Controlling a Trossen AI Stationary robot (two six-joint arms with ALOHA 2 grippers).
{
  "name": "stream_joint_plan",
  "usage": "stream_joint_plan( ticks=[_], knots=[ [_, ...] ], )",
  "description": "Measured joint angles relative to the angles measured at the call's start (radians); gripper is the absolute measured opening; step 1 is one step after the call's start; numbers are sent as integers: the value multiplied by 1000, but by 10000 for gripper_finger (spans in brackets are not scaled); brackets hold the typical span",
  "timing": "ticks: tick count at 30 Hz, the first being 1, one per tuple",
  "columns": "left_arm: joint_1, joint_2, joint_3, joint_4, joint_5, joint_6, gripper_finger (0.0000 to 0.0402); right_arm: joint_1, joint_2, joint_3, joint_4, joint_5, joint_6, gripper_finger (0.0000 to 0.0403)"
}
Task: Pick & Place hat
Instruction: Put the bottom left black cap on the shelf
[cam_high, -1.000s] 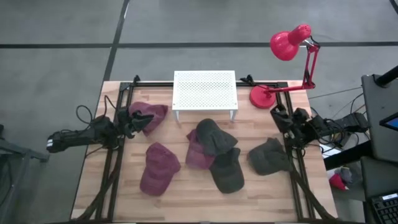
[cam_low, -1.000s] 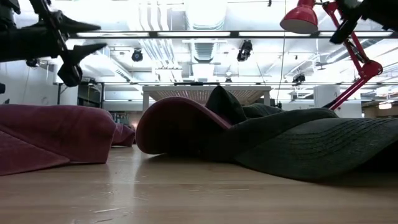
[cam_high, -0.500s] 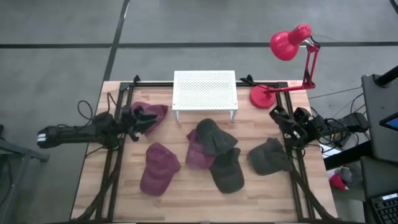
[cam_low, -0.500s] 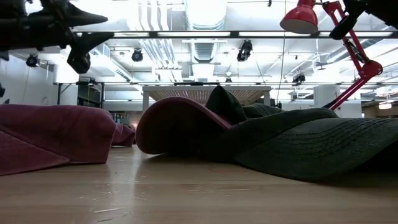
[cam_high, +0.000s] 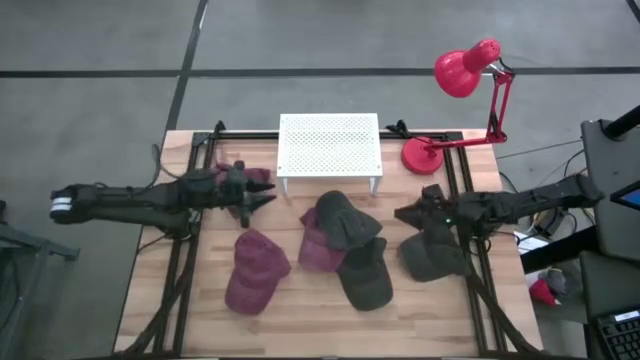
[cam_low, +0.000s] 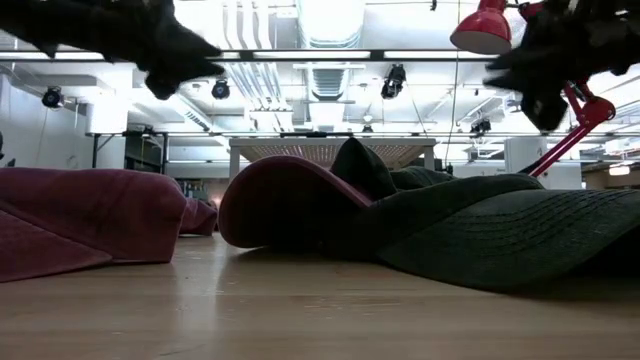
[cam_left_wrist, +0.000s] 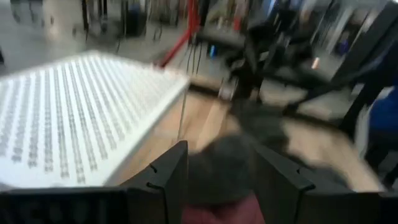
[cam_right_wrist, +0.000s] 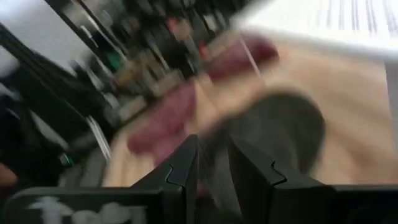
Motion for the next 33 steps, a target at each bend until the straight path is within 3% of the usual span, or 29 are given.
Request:
stream_joint_plan(
  ticks=[4,10,15,23,28,33],
  knots=[
    [0,64,49,7,0,9,163,0,74,62,-154,-110,122,81],
    [0,142,91,-2,0,38,163,5,221,87,-154,-277,181,83],
    [0,189,112,-4,11,44,163,6,376,128,-156,-266,113,112],
    [-7,211,132,2,23,17,163,6,603,196,-154,-223,165,186],
    [-15,205,132,2,38,-15,163,16,710,255,-170,-319,50,214],
    [-17,206,130,0,43,-18,163,109,757,341,-193,-360,-149,219]
  ],
)
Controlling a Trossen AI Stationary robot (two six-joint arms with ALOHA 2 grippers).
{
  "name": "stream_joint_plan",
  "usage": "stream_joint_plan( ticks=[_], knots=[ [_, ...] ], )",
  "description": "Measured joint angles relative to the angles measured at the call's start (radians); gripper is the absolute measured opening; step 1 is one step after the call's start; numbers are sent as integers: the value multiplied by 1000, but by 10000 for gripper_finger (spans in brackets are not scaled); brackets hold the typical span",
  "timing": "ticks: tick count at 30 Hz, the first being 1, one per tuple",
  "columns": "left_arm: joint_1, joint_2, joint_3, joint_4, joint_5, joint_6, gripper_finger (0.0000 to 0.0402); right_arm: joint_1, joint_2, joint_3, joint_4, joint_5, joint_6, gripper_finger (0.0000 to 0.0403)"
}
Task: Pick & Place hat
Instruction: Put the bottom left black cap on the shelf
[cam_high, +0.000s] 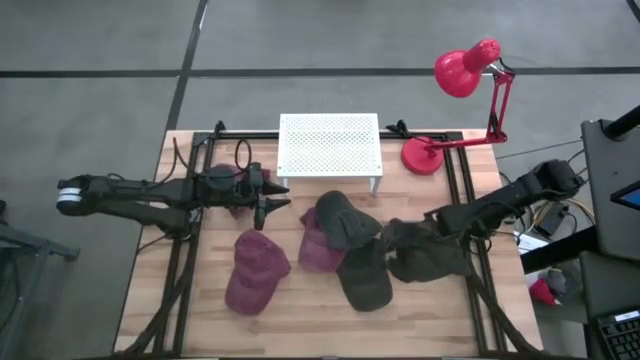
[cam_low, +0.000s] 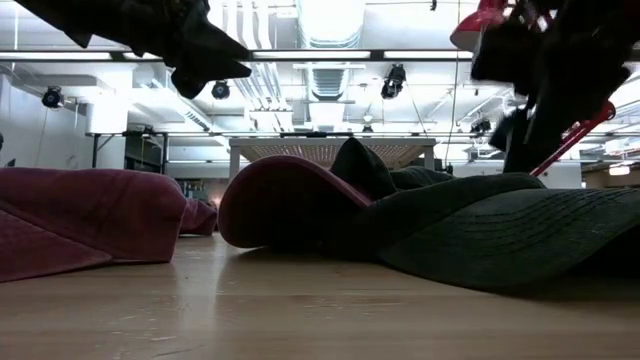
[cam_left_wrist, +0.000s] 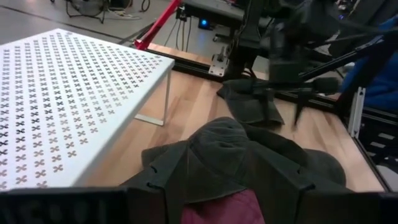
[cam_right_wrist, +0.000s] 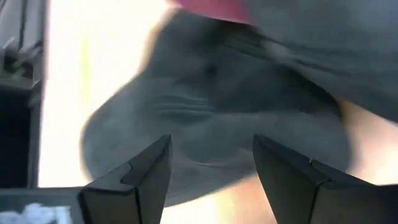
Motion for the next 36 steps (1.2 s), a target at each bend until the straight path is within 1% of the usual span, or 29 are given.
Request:
stream_joint_plan(
  ticks=[4,9,14,19,23,26,28,33,36],
  knots=[
    [0,0,-1,0,18,11,163,88,24,89,-74,14,-119,219],
    [0,-1,-2,-4,25,59,163,209,96,221,-236,139,-180,219],
    [0,-2,-2,-18,26,78,163,333,246,376,-389,309,-223,219],
    [0,-2,2,-39,28,92,163,426,431,541,-509,396,-229,219],
    [0,-2,2,-40,49,99,163,479,551,653,-600,419,-185,219],
    [0,-2,3,-39,52,99,163,513,618,710,-637,424,-130,219],
    [0,-2,3,-40,53,100,163,533,659,743,-653,449,-91,219],
    [0,-2,3,-40,53,99,163,547,767,826,-701,509,-15,219],
    [0,-2,3,-42,53,90,163,548,830,874,-768,553,34,219]
  ],
)
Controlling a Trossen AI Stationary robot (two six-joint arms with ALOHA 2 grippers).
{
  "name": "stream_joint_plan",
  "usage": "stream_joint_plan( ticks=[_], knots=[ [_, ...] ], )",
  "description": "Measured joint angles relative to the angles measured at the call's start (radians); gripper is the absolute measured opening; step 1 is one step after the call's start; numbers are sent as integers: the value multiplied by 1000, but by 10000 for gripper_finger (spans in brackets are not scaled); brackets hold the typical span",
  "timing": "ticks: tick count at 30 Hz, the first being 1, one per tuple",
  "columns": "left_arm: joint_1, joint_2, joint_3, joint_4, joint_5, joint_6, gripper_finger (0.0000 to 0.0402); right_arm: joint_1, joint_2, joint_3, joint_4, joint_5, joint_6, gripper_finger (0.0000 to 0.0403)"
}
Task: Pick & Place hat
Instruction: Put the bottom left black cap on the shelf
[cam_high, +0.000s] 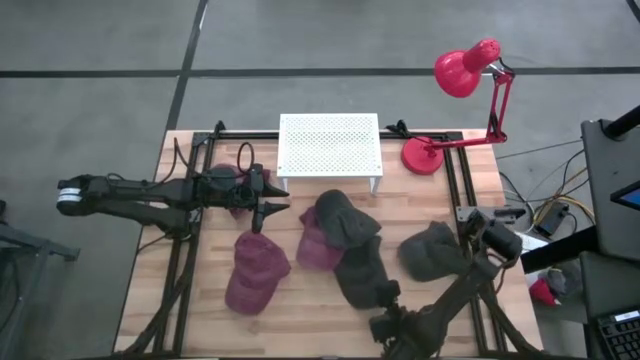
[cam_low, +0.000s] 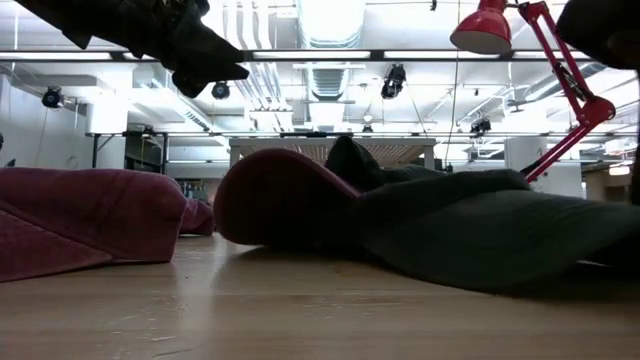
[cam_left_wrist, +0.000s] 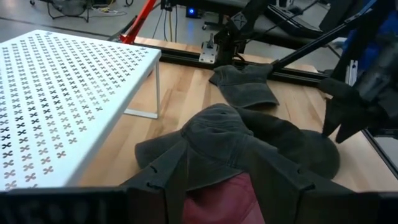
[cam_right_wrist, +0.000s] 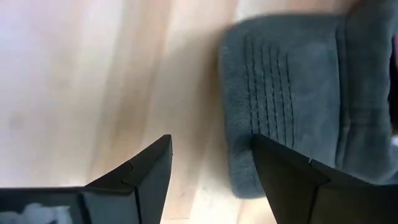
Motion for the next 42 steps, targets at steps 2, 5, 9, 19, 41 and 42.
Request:
stream_joint_plan(
  ticks=[2,5,9,19,41,42],
  knots=[
    [0,0,0,0,0,-6,163,3,39,30,-66,39,42,219],
    [0,0,0,-3,1,-17,163,3,82,72,-172,76,120,219],
    [0,0,0,-4,3,-34,163,2,90,92,-197,91,184,219],
    [-23,0,-2,-12,7,-58,163,5,89,108,-257,100,220,219],
    [-70,1,-8,-46,7,-66,163,6,85,58,-252,218,254,219],
    [-70,1,-8,-46,7,-66,163,1,85,50,-250,222,254,219]
  ],
)
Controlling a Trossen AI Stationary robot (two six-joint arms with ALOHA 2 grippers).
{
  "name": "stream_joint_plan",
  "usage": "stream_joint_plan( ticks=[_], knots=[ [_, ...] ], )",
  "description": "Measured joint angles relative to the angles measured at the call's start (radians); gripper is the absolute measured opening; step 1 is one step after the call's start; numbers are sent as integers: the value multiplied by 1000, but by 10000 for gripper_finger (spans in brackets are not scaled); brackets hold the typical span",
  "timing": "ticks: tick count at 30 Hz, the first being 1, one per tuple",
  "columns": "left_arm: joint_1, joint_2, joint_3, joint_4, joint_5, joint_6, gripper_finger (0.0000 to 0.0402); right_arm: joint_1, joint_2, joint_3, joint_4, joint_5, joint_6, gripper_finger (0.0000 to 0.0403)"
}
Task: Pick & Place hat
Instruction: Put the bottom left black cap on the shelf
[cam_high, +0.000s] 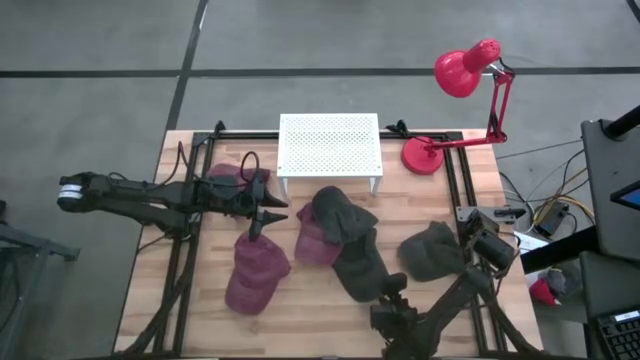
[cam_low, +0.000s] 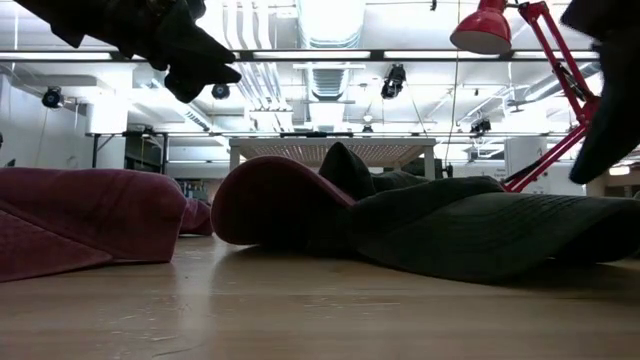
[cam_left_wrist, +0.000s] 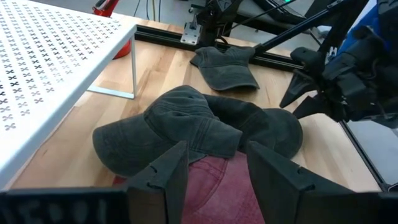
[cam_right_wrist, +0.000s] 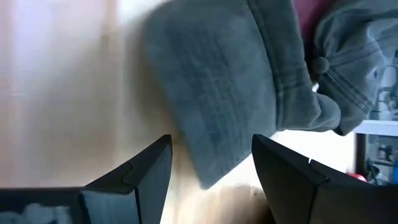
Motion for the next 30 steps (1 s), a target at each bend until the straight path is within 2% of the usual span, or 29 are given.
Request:
stream_joint_plan(
  ticks=[11,15,19,22,26,30],
  knots=[
    [-1,0,0,0,0,-24,163,-42,0,-41,20,96,15,210],
    [-1,0,0,1,0,-25,163,-43,0,-41,20,90,14,162],
    [-1,0,0,0,0,-30,163,-47,0,-40,15,71,4,81],
    [-2,0,0,1,0,-39,163,-52,-2,-38,3,12,37,26],
    [-5,0,0,1,0,-52,163,-50,-20,-37,-26,-43,107,15],
    [-14,0,0,2,0,-53,163,-48,-70,-1,-164,-94,130,11]
  ],
)
